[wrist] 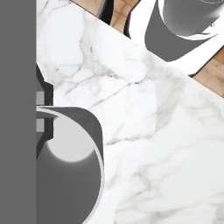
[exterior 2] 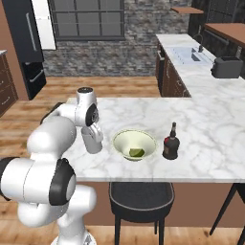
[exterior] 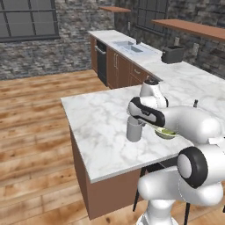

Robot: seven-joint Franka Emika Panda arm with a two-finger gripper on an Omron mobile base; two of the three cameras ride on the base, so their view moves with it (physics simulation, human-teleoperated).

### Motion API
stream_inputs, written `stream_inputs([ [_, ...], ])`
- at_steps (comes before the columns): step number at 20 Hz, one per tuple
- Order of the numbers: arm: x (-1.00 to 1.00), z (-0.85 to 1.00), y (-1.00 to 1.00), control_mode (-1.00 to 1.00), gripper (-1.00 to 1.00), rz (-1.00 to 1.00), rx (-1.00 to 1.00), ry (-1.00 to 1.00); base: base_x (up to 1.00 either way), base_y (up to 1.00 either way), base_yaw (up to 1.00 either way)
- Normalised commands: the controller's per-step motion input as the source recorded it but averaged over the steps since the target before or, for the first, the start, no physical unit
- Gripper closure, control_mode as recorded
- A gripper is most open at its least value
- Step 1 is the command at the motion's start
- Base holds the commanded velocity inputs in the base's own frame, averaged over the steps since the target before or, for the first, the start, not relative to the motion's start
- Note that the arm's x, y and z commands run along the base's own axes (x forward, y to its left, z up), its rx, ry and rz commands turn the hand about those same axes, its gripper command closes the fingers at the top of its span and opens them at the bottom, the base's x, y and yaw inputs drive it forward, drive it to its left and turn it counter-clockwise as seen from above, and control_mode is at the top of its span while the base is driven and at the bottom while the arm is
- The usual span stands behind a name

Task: There is a bowl on the dining counter. Grab a lemon wedge from the fridge and place it in the bowl. Then get the liquor bottle and glass cup from the cabinet and place them next to the bowl.

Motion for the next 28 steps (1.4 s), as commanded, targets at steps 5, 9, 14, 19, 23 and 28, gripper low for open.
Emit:
stream_inputs([
  [5, 0.17, -0.31, 0.0, -1.0, 1.0, 0.0, 0.0, 0.0, 0.0, 0.0, 0.0],
  [9, 0.26, -0.24, -0.03, -1.0, 1.0, 0.0, 0.0, 0.0, 0.0, 0.0, 0.0],
  [14, 0.2, -0.26, -0.01, -1.0, 1.0, 0.0, 0.0, 0.0, 0.0, 0.0, 0.0],
  [19, 0.06, -0.29, 0.0, -1.0, 1.0, 0.0, 0.0, 0.0, 0.0, 0.0, 0.0],
  [23, -0.05, -0.34, 0.0, -1.0, -1.0, 0.0, 0.0, 0.0, 0.0, 0.0, 0.0],
  [28, -0.07, -0.05, 0.0, -1.0, -1.0, 0.0, 0.0, -0.02, 0.0, 0.0, 0.0],
])
